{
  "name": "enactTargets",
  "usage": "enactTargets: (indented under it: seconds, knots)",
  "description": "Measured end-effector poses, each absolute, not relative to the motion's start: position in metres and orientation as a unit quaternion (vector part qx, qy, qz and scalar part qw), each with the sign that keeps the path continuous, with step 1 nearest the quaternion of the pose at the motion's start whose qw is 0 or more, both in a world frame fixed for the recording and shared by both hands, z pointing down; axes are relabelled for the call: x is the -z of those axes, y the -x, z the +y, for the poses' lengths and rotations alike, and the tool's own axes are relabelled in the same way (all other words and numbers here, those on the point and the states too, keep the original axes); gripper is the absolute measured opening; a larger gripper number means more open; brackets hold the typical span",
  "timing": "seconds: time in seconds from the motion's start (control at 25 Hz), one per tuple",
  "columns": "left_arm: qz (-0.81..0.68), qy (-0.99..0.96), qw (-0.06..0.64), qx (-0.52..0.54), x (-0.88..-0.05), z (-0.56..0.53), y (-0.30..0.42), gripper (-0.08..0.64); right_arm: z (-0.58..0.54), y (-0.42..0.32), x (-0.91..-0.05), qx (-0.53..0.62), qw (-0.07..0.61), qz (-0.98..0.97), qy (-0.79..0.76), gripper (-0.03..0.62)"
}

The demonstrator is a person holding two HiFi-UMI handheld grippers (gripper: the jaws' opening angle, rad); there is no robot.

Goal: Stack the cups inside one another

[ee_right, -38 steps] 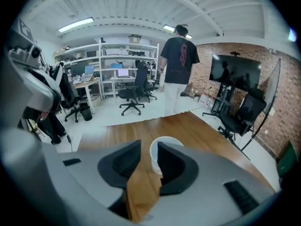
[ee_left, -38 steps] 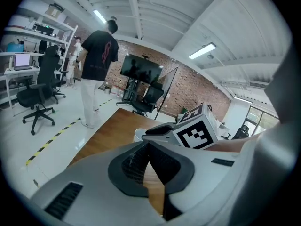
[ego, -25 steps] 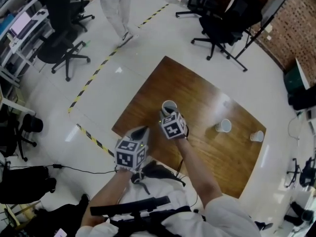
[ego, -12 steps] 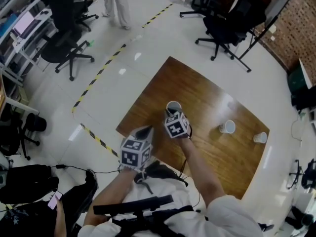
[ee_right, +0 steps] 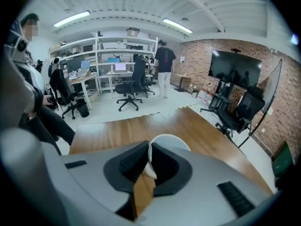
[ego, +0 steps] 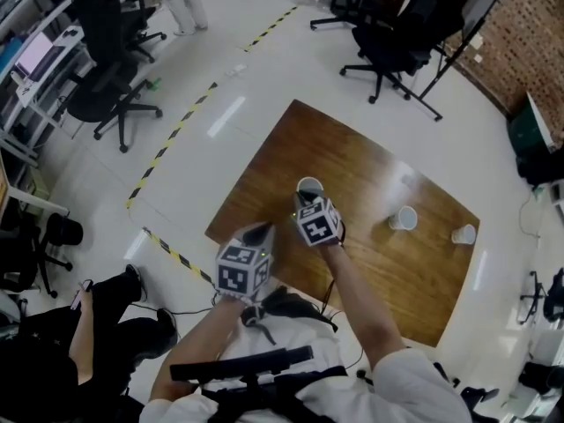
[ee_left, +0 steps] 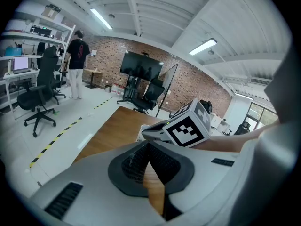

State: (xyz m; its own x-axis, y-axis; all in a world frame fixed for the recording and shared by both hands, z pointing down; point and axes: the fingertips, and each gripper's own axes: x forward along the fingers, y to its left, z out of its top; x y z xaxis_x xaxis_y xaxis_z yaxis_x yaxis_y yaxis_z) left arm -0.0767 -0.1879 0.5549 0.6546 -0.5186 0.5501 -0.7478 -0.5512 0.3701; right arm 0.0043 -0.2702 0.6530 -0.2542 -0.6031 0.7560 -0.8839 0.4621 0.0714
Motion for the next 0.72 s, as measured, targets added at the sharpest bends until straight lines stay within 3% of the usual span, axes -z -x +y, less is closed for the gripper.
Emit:
enactTargets:
  seconds: [0.72]
  knots:
    - [-0.277, -0.904, 0.257, -0.198, -0.533, -0.175, 0.012, -0.002, -0.232, -0.083, -0.567, -0.156, 0.304, -0.732, -0.589, 0.034]
